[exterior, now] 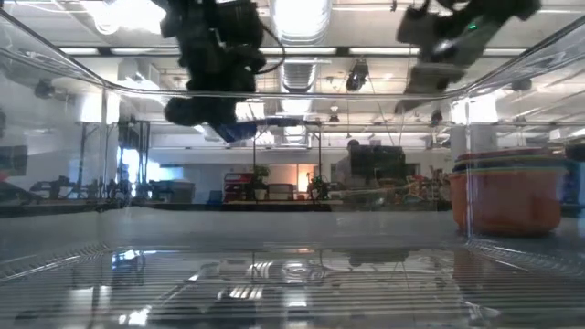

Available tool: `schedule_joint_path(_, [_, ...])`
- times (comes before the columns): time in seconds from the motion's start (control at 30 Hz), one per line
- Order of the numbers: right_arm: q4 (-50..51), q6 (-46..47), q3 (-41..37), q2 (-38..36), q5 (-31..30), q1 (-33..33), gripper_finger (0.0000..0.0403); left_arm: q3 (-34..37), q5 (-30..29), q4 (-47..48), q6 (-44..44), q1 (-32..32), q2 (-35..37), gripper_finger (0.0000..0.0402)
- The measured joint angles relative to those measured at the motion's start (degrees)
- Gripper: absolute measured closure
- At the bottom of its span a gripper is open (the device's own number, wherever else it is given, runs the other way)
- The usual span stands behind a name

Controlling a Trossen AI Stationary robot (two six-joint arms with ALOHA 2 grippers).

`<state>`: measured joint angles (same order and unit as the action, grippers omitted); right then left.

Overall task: Nest measuring cups in basket
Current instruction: Stack the blue measuring cup on top of the red measuring cup

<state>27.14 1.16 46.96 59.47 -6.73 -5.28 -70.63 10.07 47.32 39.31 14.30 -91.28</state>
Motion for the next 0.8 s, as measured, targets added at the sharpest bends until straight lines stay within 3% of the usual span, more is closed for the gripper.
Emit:
schedule_joint_path(0.23, [-0.90,-1.83,7.72,13.78,-0.79,0.00,0.0202,-7.56,0.11,4.60,-4.44,-0.71,-6.79,0.0401])
schedule_joint_path(0.57, [-14.42,0.38,13.80,25.68,6.64,0.02,0.0202,-4.52,1.08,0.90,-3.77,-0.70,-6.67,0.0401])
schedule_joint_path(0.8, [-14.90,0.32,19.09,32.68,12.91,0.05,0.0202,-3.22,1.70,-1.37,-2.80,-0.70,-6.49,0.0401])
